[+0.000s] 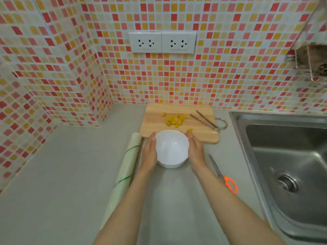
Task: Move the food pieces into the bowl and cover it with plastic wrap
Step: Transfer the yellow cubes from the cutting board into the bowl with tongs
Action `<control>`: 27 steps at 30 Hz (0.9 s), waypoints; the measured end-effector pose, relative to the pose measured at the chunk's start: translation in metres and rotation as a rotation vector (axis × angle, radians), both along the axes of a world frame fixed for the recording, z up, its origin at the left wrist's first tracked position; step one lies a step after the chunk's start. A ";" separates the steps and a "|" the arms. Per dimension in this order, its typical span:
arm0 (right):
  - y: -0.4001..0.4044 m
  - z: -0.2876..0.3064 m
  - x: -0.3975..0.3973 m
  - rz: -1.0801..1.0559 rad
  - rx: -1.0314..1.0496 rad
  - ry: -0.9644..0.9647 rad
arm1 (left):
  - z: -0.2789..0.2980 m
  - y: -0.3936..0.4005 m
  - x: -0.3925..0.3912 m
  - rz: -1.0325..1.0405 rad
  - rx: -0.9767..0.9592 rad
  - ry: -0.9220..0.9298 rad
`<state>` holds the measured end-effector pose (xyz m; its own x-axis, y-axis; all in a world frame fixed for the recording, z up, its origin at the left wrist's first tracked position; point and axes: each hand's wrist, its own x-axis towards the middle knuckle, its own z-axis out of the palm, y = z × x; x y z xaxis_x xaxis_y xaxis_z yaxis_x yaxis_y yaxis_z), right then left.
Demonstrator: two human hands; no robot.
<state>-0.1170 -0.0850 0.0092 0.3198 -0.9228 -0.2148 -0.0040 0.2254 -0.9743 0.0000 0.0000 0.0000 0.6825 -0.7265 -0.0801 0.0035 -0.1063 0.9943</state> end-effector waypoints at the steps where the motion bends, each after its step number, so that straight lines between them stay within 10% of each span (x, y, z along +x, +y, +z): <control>1: -0.001 -0.002 0.003 -0.038 0.018 -0.014 | -0.002 -0.002 0.001 0.025 -0.021 0.018; 17: -0.048 -0.012 -0.003 -0.180 -0.253 0.097 | -0.021 -0.020 0.011 0.121 -0.100 0.268; 27: -0.153 -0.018 -0.021 0.009 -0.580 1.074 | -0.020 -0.015 -0.002 0.188 -0.149 0.259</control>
